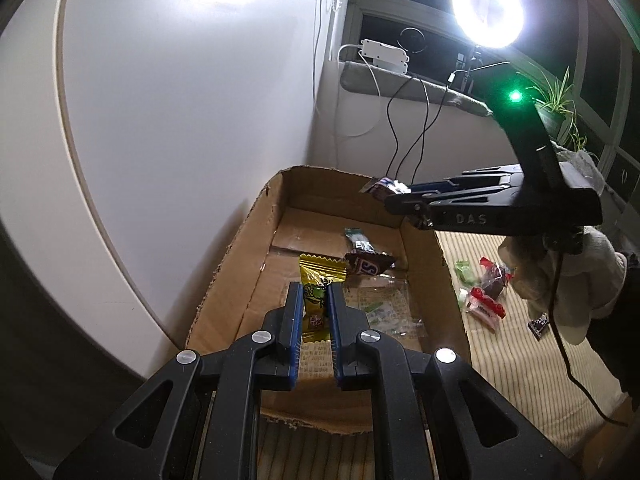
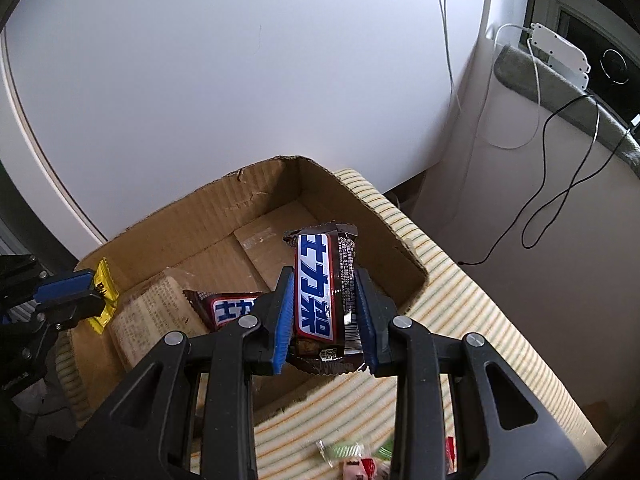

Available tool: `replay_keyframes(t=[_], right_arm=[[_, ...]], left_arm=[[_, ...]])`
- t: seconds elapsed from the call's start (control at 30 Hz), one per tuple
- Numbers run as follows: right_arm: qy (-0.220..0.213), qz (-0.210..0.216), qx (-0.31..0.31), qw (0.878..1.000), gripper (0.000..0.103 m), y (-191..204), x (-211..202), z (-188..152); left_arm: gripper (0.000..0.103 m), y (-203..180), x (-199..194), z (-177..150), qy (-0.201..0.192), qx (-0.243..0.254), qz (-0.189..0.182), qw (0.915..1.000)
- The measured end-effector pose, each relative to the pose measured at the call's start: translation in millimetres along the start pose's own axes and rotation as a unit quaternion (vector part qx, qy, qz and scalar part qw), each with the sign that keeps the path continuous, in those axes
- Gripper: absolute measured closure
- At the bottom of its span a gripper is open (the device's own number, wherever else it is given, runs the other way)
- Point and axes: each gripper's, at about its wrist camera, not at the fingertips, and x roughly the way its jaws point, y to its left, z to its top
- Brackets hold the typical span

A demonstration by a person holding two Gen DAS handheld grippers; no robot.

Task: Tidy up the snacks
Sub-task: 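Carry the yellow candy and chocolate bar into the box and release both, then move both grippers back toward the remaining snacks on the bed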

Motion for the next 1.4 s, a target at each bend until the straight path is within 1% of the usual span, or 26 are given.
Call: replay_keyframes(t=[0.27, 0.3, 0.33, 0.37, 0.4, 0.43, 0.47, 0.5, 0.57, 0.6, 0.63, 0.7, 0.87, 1.07, 1.2, 1.4], right_arm=[[0.006, 0.004, 0.009, 1.0, 0.073, -5, 7, 2], [0.005, 0.005, 0.012, 1.0, 0.071, -6, 7, 1], [0.003, 0.005, 0.012, 1.0, 0.062, -6, 6, 1], [0.0, 0.003, 0.012, 1.0, 0.056, -6, 4, 1], [-0.003, 0.0, 0.012, 1.0, 0.044, -7, 2, 1], [-0.008, -0.003, 0.011, 1.0, 0.035, -7, 0, 1], [-0.01, -0.003, 0.011, 1.0, 0.033, -7, -2, 1], [-0.014, -0.004, 0.012, 1.0, 0.032, -7, -4, 1], [-0.015, -0.006, 0.014, 1.0, 0.032, -8, -7, 1], [-0.015, -0.007, 0.015, 1.0, 0.029, -8, -8, 1], [-0.016, -0.008, 0.016, 1.0, 0.022, -9, -10, 0], [-0.023, -0.013, 0.016, 1.0, 0.015, -8, -15, -1], [-0.028, -0.015, 0.019, 0.999, 0.014, -10, -27, -4], [-0.036, -0.03, 0.02, 0.999, 0.014, -14, -50, -15], [-0.042, -0.037, 0.03, 0.998, 0.01, -23, -72, -31], [-0.05, -0.049, 0.048, 0.996, 0.01, -40, -104, -61]], left_arm=[[0.092, 2, 3, 0, 0.005, -0.003, 0.001, 1.0], [0.091, 1, 3, 1, 0.005, -0.003, 0.003, 1.0], [0.091, 0, 2, 1, 0.004, -0.003, 0.004, 1.0], [0.084, 0, 2, 1, 0.004, -0.004, 0.005, 1.0], [0.072, 0, 2, 1, 0.003, -0.004, 0.006, 1.0], [0.066, 0, 2, 2, 0.001, -0.005, 0.007, 1.0], [0.053, 0, 1, 2, -0.001, -0.008, 0.009, 0.9999], [0.048, 0, 1, 2, -0.003, -0.009, 0.009, 0.9999], [0.047, -1, 0, 2, -0.005, -0.009, 0.01, 0.9999], [0.047, -1, -1, 2, -0.005, -0.009, 0.009, 0.9999], [0.047, -2, -1, 2, -0.005, -0.008, 0.009, 0.9999], [0.047, -3, -2, 1, -0.006, -0.007, 0.008, 0.9999], [0.047, -6, -7, 1, -0.01, -0.009, 0.005, 0.9999], [0.047, -16, -18, -1, -0.02, -0.003, -0.007, 0.9998], [0.047, -25, -22, 0, -0.025, 0.001, -0.018, 0.9995], [0.047, -49, -24, -3, -0.026, 0.013, -0.041, 0.9987]])
